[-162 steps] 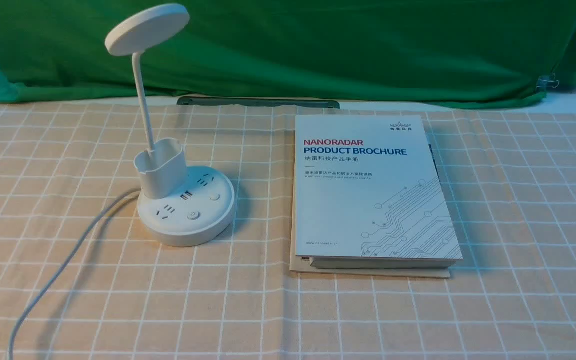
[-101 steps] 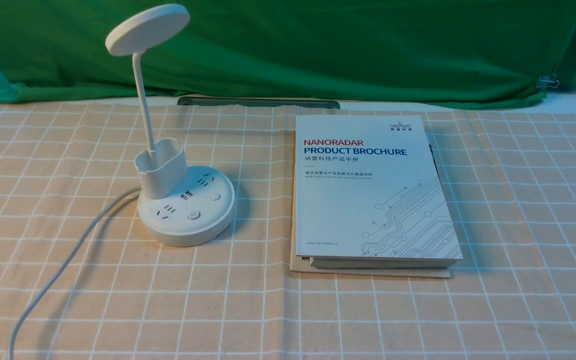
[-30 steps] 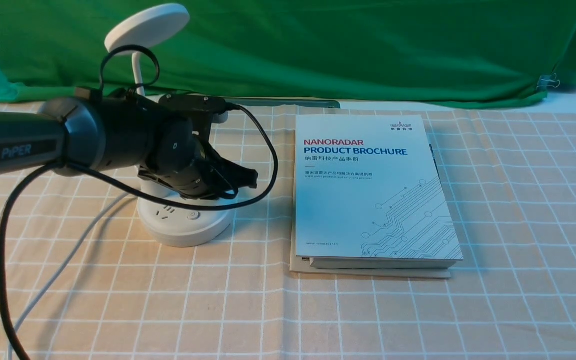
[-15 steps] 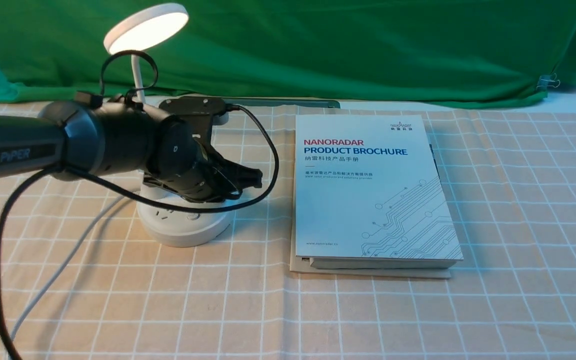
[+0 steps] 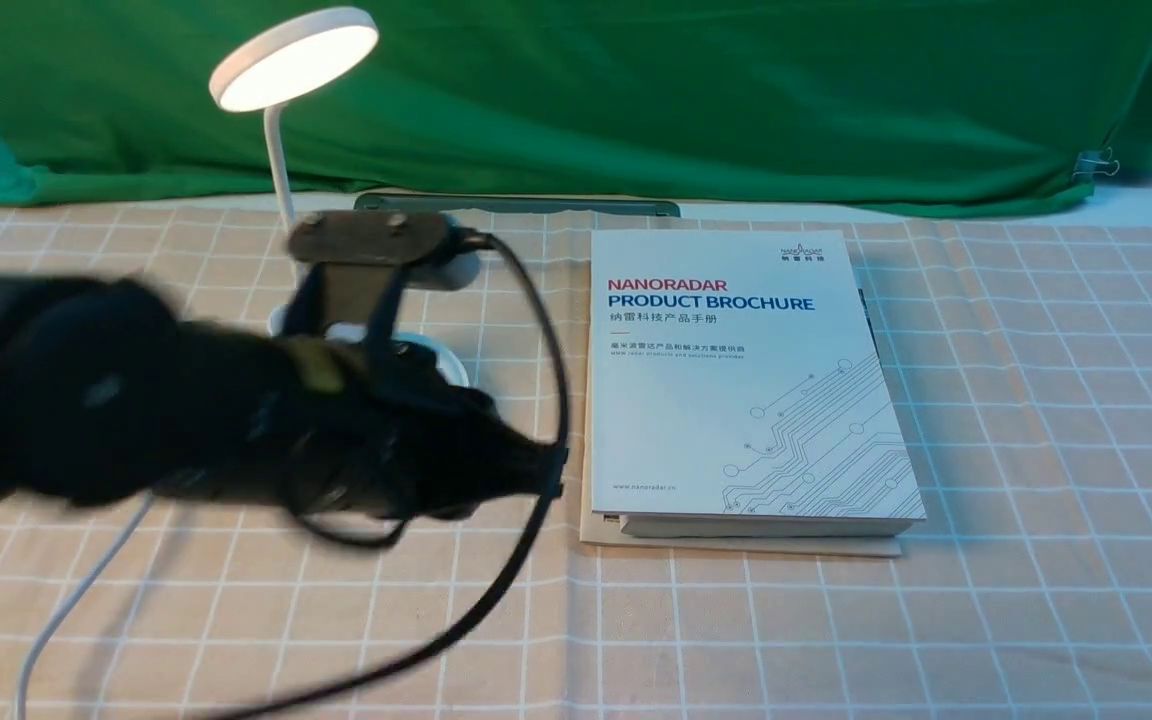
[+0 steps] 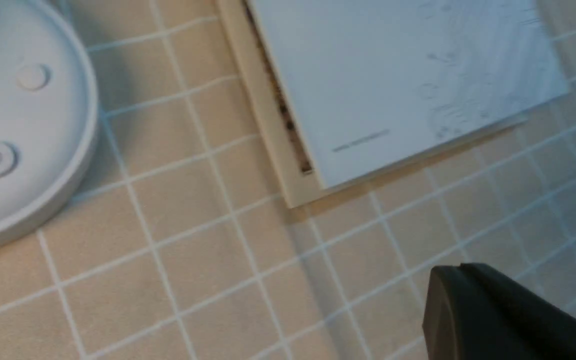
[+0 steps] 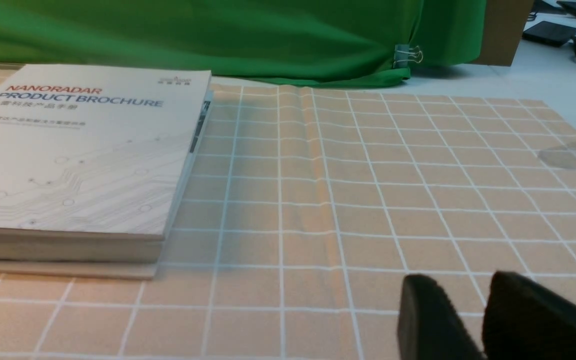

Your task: Turn on the table lamp on the light coffee tablecloth with your hand.

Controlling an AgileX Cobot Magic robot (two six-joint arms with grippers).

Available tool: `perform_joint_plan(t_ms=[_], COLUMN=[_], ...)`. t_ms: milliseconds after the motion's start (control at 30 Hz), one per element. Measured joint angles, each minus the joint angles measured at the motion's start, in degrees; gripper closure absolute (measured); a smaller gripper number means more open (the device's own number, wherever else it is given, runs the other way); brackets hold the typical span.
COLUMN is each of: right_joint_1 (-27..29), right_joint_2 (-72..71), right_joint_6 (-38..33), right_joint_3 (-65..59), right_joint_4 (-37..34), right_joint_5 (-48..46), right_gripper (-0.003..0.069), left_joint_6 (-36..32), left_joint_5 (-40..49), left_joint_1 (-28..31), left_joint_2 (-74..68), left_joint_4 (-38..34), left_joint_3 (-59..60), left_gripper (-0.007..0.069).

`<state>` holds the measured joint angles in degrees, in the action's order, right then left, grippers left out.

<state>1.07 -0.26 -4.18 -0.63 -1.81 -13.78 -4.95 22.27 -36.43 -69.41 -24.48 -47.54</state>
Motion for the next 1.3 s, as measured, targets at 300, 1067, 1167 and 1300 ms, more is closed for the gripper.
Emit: perform_joint_plan(t_ms=[300,1067,1167,1300], right_joint_1=[0.0,0.0,0.0,0.0], right_joint_2=[0.0,0.0,0.0,0.0], right_joint_6=[0.0,0.0,0.0,0.0], right_joint_3=[0.0,0.0,0.0,0.0], right_joint_4=[0.0,0.0,0.0,0.0], right_joint_5=[0.0,0.0,0.0,0.0], right_gripper=[0.0419,0.0419,0.0419,0.0419], left_joint_6=[-2.2,-2.5,-0.2,7.0], left_joint_5=[-12.2,-38.6,-45.2,-45.1], left_joint_1=[-1.5,6.1,13.5,21.7], left_joint_2=[29.9,47.4,52.1,60.1], left_joint_4=[0.4,20.1,21.5,23.6], left_joint_3=[11.8,30.5,37.1,42.8], left_gripper=[0.0624,0.0624,0.0624,0.0624])
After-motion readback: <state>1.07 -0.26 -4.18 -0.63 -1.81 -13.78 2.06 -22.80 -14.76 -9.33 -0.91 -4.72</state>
